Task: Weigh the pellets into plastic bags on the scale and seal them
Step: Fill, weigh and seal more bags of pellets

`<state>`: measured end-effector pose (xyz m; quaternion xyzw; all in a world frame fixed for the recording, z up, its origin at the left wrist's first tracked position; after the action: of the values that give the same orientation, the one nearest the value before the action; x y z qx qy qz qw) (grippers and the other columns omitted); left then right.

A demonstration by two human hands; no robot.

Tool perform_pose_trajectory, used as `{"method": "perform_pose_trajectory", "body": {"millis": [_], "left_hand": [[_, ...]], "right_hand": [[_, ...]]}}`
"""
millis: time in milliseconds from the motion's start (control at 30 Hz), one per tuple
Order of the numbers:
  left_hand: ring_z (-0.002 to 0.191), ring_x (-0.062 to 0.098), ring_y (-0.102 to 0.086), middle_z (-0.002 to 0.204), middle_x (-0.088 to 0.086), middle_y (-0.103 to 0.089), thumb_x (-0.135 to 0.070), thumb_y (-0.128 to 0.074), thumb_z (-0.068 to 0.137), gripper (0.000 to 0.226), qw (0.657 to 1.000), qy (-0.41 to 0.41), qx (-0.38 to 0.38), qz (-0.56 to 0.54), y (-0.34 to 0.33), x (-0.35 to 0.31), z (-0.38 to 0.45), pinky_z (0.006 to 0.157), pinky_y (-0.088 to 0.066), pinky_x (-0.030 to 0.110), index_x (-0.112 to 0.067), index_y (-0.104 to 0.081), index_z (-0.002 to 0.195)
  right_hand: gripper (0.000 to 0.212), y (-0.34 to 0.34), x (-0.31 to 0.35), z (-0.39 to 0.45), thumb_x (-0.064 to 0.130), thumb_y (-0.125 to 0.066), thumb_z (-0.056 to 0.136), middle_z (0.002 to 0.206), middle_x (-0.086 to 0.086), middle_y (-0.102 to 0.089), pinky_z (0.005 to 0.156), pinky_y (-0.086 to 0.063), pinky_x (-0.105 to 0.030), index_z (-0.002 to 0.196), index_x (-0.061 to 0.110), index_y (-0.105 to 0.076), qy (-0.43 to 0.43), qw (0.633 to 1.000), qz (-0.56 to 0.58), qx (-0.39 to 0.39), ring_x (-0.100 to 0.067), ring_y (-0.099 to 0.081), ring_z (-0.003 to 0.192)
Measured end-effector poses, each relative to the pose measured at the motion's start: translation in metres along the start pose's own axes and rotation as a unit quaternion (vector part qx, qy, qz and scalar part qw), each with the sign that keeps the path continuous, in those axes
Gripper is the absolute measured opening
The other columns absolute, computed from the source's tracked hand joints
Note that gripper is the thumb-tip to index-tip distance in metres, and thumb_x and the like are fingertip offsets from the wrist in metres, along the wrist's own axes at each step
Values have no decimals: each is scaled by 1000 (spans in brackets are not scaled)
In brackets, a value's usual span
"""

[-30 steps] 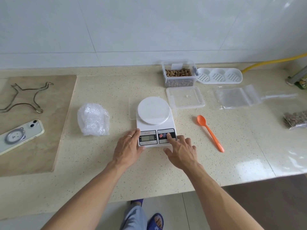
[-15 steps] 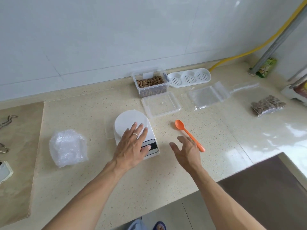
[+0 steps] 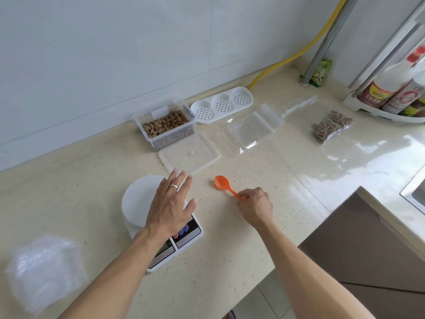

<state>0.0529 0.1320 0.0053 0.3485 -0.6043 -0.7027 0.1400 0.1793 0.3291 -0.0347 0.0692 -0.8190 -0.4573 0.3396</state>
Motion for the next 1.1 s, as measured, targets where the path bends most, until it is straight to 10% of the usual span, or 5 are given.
{"method": "perform_pose_trajectory", "body": {"millis": [267, 533, 667, 1100], "left_hand": [[142, 29, -32, 145, 13, -47, -48, -30, 89, 67, 998, 44, -25, 30, 29, 59, 14, 114, -28, 45, -8, -46, 140], [146, 23, -23, 151, 9, -39, -40, -51, 96, 59, 992, 128, -18, 7, 43, 103, 0, 119, -22, 41, -12, -39, 146], [141, 25, -32, 144, 10, -47, -36, -49, 97, 52, 987, 163, -10, -12, 46, 109, -1, 116, -27, 42, -12, -43, 143], [62, 7, -62, 75, -2, -66, -13, -46, 98, 23, 919, 241, -10, -312, 101, 65, 59, 64, -48, 25, -22, -60, 82]], "right_hand": [[5, -2, 70, 10, 16, -49, 100, 88, -10, -68, 50, -48, -25, 103, 18, -53, 58, 974, 206, 77, -17, -61, 58], [29, -36, 137, 25, 35, -75, 83, 85, 1, -66, 71, -57, -33, 105, 20, -61, 65, 973, 182, 129, -15, -64, 74], [17, -46, 144, 28, 11, -72, 82, 68, -1, -61, 46, -39, -19, 98, 7, -70, 43, 952, 205, 225, -8, -47, 51], [18, 16, 197, 41, 6, -74, 78, 63, -9, -65, 43, -23, -27, 96, 6, -71, 173, 879, 253, 366, -15, -29, 44]]}}
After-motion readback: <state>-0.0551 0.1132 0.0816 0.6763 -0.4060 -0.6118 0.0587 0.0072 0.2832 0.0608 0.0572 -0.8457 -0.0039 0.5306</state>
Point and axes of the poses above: each hand's wrist, its own z-axis towards the middle knuckle, its own y-axis out of the back of the hand, x = y × z, the point moved 4 cm from there along z, towards the middle knuckle
